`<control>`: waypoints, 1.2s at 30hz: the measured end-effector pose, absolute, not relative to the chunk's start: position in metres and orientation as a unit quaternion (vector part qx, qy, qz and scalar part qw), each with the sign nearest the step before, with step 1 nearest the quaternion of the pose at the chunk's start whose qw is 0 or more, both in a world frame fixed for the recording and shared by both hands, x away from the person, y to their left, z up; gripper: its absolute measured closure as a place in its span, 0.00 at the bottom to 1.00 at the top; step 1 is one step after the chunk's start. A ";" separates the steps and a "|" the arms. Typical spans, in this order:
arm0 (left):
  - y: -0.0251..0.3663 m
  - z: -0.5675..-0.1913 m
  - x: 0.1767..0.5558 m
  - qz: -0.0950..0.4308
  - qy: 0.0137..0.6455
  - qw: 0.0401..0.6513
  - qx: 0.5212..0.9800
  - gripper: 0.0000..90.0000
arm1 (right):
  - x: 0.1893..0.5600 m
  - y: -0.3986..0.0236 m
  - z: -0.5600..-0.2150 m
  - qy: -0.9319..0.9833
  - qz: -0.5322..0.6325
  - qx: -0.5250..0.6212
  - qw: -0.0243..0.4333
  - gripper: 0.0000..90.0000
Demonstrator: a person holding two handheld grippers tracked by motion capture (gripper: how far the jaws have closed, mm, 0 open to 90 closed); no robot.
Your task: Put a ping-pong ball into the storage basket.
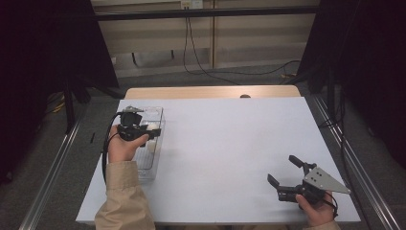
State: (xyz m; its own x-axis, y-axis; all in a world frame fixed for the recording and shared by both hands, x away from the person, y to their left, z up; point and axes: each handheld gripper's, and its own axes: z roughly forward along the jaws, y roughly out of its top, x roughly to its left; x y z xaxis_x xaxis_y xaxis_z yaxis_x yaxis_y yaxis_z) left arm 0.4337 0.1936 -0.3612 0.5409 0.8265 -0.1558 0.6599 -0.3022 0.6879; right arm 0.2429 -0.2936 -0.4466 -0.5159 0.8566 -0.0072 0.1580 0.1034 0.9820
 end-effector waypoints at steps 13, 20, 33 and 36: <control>0.206 -0.364 0.433 0.130 0.479 0.355 0.792 0.57 | 0.243 -0.294 -0.446 0.671 0.553 0.379 0.316 0.02; 0.208 -0.366 0.433 0.143 0.484 0.352 0.788 0.56 | 0.243 -0.293 -0.446 0.671 0.553 0.379 0.316 0.02; 0.210 -0.364 0.424 0.161 0.487 0.360 0.780 0.40 | 0.243 -0.294 -0.446 0.668 0.555 0.382 0.315 0.02; 0.208 -0.361 0.420 0.163 0.484 0.371 0.776 0.38 | 0.243 -0.295 -0.446 0.667 0.555 0.383 0.316 0.02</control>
State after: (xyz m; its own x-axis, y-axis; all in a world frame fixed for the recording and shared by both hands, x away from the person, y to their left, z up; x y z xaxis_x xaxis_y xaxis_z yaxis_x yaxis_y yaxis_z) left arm 0.4202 0.2083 -0.3612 0.4793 0.8712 -0.1063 0.6301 -0.2573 0.7326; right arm 0.2425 -0.2947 -0.4461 -0.5069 0.8620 0.0025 0.1593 0.0908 0.9830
